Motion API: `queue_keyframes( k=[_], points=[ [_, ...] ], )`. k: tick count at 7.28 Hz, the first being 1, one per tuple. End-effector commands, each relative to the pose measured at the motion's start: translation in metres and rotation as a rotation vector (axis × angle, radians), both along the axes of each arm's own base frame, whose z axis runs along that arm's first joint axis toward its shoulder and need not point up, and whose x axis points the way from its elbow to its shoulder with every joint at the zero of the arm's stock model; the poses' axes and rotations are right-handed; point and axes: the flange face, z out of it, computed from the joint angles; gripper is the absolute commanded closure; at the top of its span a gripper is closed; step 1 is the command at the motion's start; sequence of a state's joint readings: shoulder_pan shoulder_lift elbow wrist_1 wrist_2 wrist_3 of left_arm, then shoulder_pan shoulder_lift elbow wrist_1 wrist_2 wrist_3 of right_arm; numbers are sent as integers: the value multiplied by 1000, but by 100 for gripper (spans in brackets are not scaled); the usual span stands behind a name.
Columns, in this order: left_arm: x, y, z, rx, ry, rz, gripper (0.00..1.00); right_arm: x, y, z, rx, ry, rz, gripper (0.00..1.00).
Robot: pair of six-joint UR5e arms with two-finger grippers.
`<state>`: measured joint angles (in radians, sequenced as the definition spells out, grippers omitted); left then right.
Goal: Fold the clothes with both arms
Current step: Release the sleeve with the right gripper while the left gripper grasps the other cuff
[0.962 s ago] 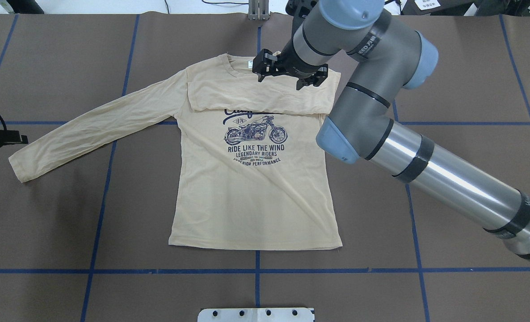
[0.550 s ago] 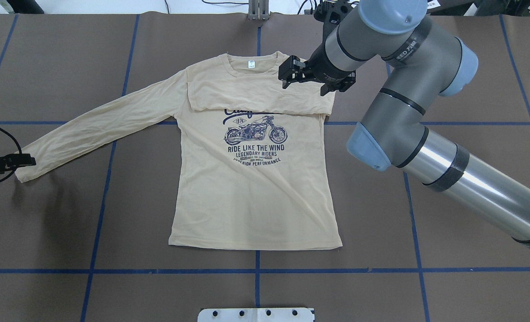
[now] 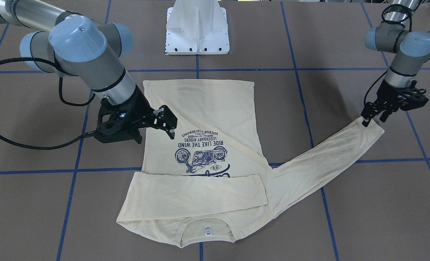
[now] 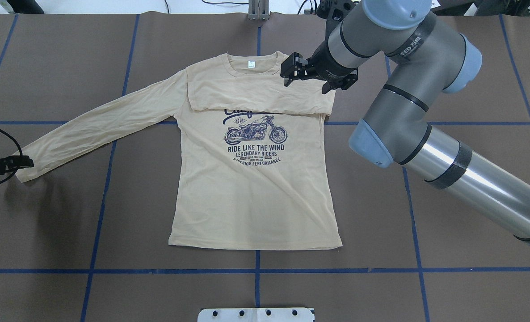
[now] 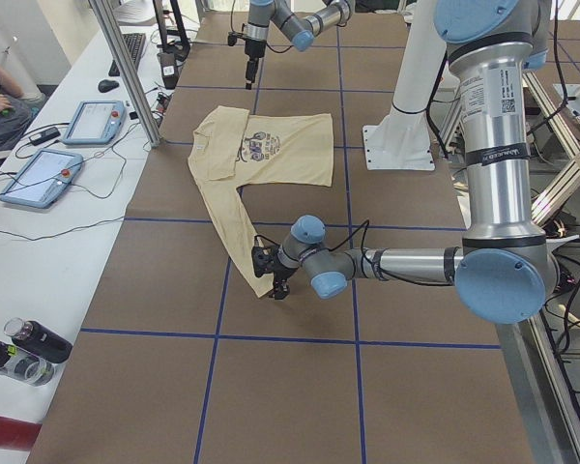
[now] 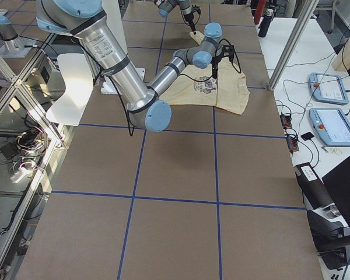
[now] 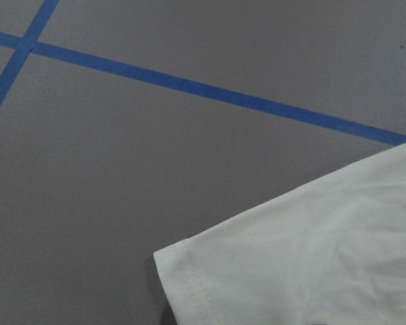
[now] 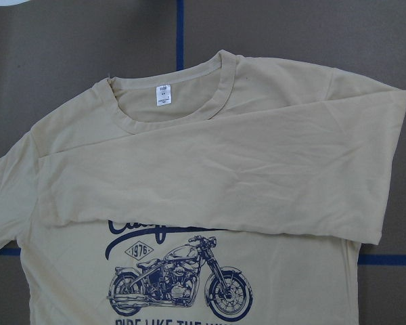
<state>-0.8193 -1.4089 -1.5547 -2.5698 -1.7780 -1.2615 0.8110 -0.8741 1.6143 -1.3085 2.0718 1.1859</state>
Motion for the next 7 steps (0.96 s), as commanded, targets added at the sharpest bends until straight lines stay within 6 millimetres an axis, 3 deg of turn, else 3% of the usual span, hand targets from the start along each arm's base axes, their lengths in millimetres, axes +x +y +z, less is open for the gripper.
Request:
queue_keyframes(
  k=[1,2,5,6,7],
  points=[
    [0,-1,1,1,-4,-5,36,3,-1,-1,-1,-5,-2,1],
    [1,-2,0,3,-2,-5,53,10,-5,-1,-12,-14,-9,1],
    [5,-6,-7,13,8,-5,64,15,-7,4,-19,-13,-7,1],
    [5,-6,-9,15,10,-4,76,15,-7,4,-19,-13,-7,1],
    [5,-6,-13,19,17,-2,97,15,-7,4,-19,-13,-7,1]
  ],
)
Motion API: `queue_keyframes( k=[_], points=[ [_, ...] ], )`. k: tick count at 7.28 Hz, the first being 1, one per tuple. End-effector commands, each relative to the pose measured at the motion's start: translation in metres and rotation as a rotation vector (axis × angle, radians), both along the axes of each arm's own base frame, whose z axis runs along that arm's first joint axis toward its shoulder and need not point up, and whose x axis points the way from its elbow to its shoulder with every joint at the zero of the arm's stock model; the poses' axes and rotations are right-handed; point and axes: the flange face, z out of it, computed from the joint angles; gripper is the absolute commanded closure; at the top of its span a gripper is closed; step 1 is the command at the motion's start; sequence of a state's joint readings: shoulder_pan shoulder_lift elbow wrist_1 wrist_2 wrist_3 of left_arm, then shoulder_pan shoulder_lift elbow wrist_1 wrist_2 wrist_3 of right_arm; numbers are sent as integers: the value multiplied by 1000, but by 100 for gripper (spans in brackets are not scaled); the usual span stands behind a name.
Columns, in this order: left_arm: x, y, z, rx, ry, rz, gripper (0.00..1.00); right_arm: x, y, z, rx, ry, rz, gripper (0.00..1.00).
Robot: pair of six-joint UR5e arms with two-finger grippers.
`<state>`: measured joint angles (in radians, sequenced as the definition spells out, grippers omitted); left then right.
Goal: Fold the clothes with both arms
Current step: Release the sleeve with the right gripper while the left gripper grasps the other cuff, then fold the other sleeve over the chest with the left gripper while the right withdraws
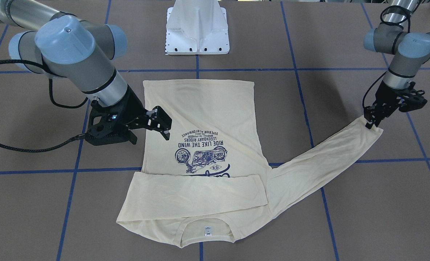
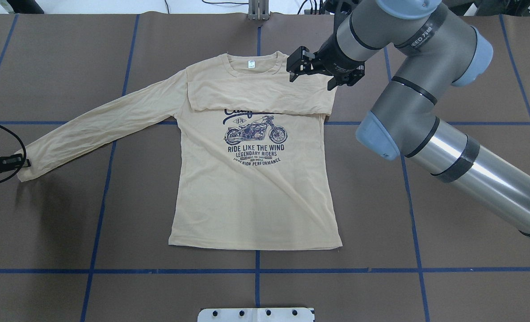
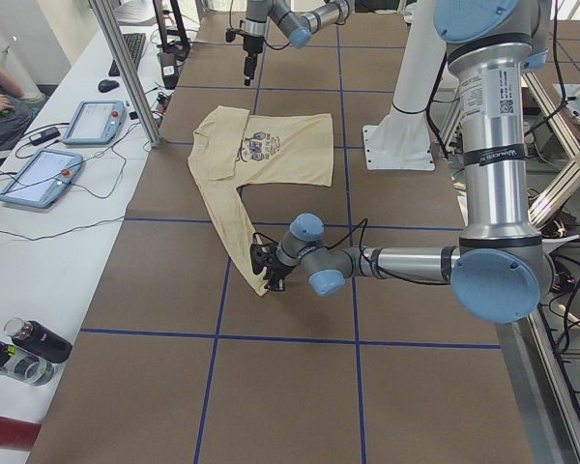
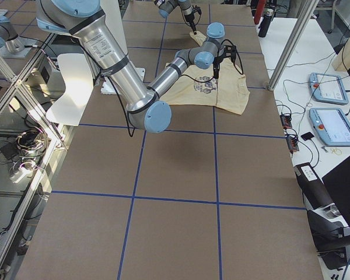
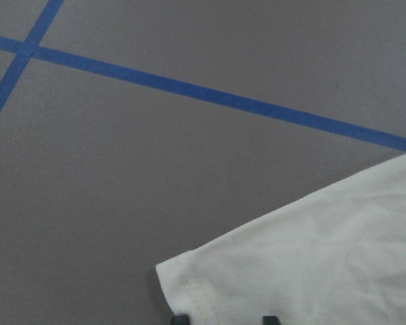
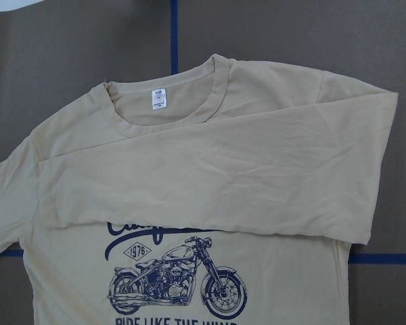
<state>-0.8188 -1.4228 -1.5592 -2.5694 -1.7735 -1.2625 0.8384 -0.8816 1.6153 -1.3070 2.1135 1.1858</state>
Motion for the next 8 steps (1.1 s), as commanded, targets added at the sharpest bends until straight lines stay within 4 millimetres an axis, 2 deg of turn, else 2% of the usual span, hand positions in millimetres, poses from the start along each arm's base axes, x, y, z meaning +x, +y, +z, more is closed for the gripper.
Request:
queue_keyframes(
  k=[1,2,3,4,5,6,7,8],
  points=[
    [1,0,-5,2,11,4,100,1,-1,2,-3,2,2,1],
    [2,0,-13,6,29,15,100,5,-2,6,-7,3,2,1],
    [1,4,-29,1,75,52,100,18,-7,12,-24,-5,-2,1],
    [-1,9,-54,10,131,91,100,42,-9,23,-48,-18,-5,1],
    [-14,-2,-70,6,183,97,100,59,-9,35,-55,-17,-4,1],
    [-27,-29,-95,-14,243,106,100,78,-12,48,-59,-18,-7,1],
    [-30,-76,-143,-37,277,95,100,92,-14,55,-65,-18,-1,1],
    [-28,-117,-182,-62,274,64,100,97,-13,58,-69,-19,1,1]
  ],
)
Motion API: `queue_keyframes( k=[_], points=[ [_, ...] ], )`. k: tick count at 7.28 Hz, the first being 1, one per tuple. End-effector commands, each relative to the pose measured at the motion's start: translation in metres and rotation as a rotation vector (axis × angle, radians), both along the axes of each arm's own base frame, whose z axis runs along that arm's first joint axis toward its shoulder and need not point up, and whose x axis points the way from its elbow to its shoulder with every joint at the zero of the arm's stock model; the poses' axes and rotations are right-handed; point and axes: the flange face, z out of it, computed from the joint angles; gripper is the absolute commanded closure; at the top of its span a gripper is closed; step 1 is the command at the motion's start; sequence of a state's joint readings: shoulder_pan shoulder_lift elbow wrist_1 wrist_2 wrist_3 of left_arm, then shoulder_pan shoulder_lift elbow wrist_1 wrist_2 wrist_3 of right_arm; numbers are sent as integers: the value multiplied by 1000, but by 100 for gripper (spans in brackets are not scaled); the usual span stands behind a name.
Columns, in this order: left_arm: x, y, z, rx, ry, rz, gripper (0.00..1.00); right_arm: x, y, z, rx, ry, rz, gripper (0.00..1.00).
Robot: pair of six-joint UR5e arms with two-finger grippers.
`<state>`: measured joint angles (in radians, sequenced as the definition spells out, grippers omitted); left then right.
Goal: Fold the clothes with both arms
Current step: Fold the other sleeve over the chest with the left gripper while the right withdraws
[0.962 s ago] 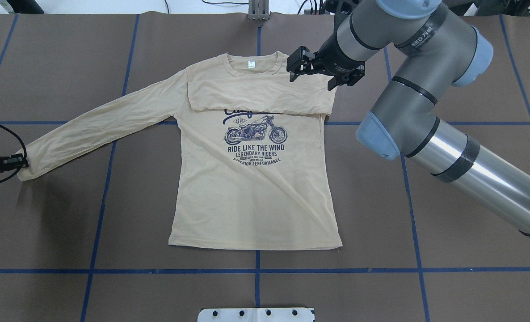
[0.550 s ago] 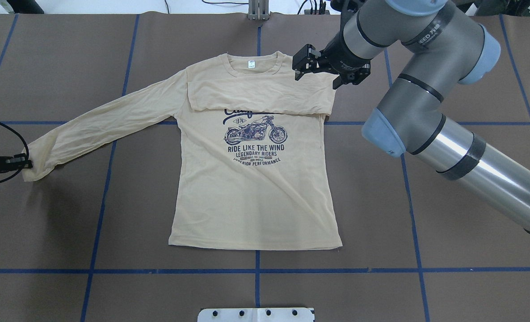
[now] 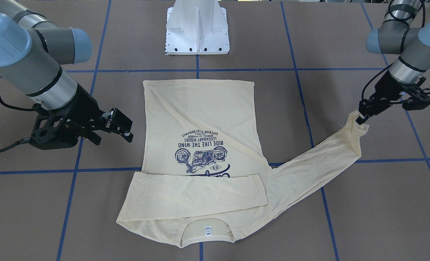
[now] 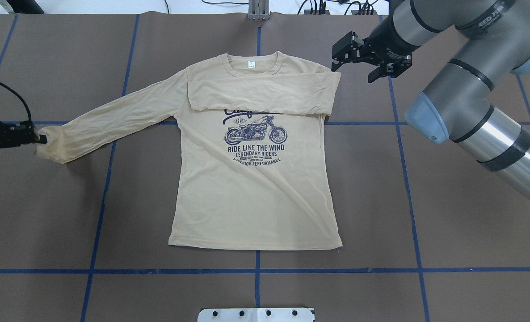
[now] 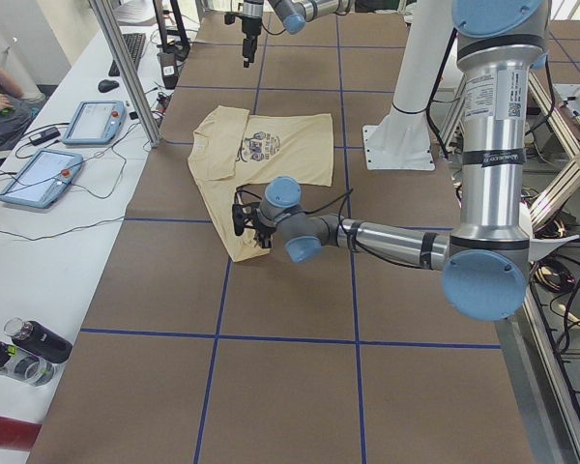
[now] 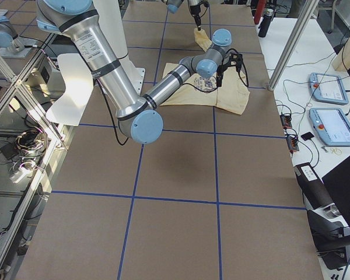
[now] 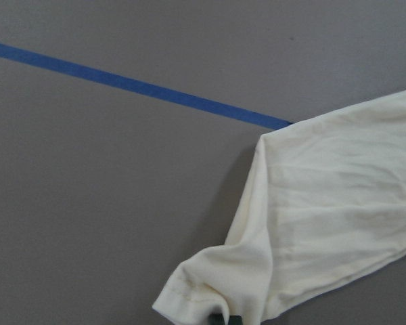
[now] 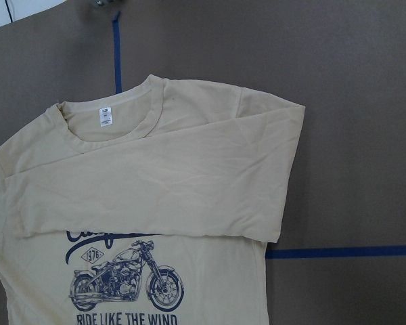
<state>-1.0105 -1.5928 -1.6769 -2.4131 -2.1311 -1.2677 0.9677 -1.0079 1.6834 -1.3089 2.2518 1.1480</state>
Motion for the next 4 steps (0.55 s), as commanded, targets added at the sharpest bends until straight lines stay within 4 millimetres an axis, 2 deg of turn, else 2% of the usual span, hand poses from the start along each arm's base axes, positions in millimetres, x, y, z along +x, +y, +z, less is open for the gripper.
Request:
queue_keyframes(
  k=[1,2,3,4],
  points=[
    [3,-92,-87,-63,14,-54,100,12,0,7,-6,-1,5,1],
    [21,-125,-110,-121,54,-96,100,13,0,9,-9,1,6,1],
    [34,-150,-146,-137,94,-121,100,14,-1,11,-5,4,4,1],
    [48,-170,-192,-185,161,-142,100,17,-2,15,1,9,3,1]
  ],
)
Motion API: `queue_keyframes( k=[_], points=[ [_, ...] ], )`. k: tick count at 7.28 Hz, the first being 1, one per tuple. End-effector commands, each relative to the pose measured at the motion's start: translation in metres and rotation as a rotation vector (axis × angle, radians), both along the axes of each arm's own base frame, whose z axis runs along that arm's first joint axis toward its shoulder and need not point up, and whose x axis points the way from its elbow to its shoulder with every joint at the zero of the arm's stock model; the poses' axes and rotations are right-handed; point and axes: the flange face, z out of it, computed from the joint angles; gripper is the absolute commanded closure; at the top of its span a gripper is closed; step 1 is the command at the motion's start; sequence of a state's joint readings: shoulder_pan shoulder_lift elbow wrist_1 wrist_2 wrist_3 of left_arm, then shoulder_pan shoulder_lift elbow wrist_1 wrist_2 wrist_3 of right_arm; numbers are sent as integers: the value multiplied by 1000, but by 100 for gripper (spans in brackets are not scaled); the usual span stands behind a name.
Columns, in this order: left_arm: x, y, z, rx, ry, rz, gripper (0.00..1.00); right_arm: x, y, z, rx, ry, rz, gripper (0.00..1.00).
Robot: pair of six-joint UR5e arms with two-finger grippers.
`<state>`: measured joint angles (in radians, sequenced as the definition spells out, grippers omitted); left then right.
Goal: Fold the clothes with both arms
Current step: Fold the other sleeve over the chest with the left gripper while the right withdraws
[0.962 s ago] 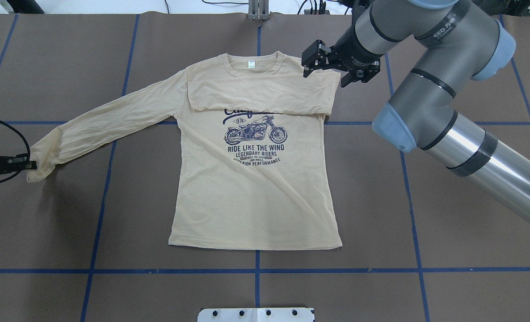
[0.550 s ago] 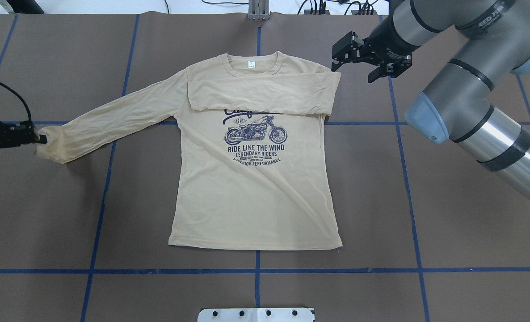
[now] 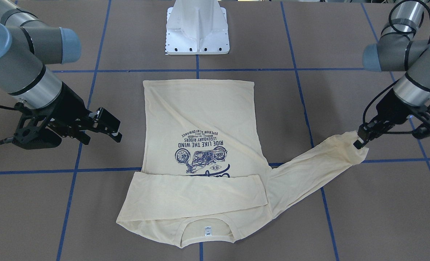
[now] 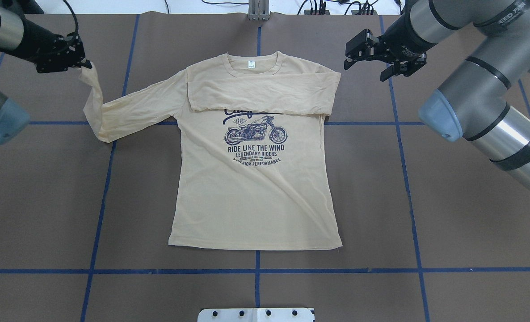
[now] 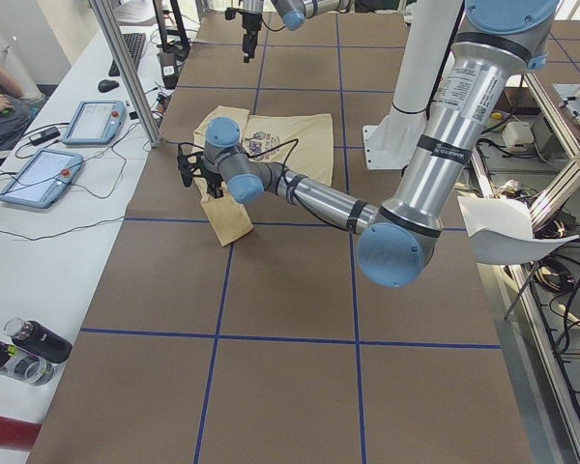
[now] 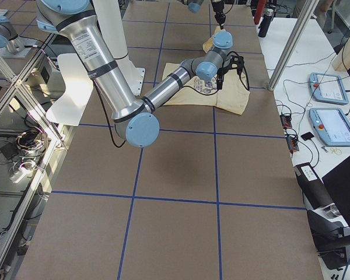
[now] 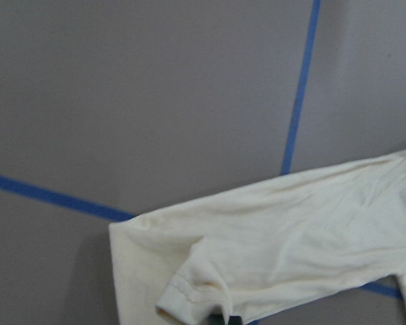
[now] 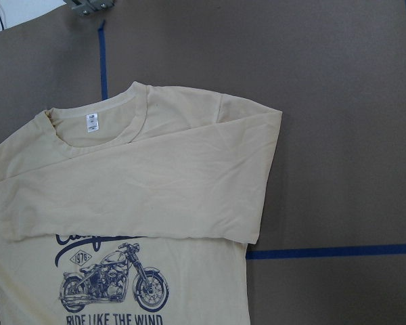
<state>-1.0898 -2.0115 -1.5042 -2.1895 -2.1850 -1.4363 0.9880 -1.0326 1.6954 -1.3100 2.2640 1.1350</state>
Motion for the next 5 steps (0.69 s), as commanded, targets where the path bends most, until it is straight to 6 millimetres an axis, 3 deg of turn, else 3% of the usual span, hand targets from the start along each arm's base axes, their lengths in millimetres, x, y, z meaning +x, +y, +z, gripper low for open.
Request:
queue_keyframes(
  k=[1,2,5],
  points=[
    [24,-33,-92,-94,142,-30,100,4,0,8,1,8,-1,1],
    [29,-36,-139,-126,212,-50,100,3,0,8,0,9,-1,1],
    [94,-4,-262,-195,389,-5,100,7,1,17,-9,14,2,1]
  ],
)
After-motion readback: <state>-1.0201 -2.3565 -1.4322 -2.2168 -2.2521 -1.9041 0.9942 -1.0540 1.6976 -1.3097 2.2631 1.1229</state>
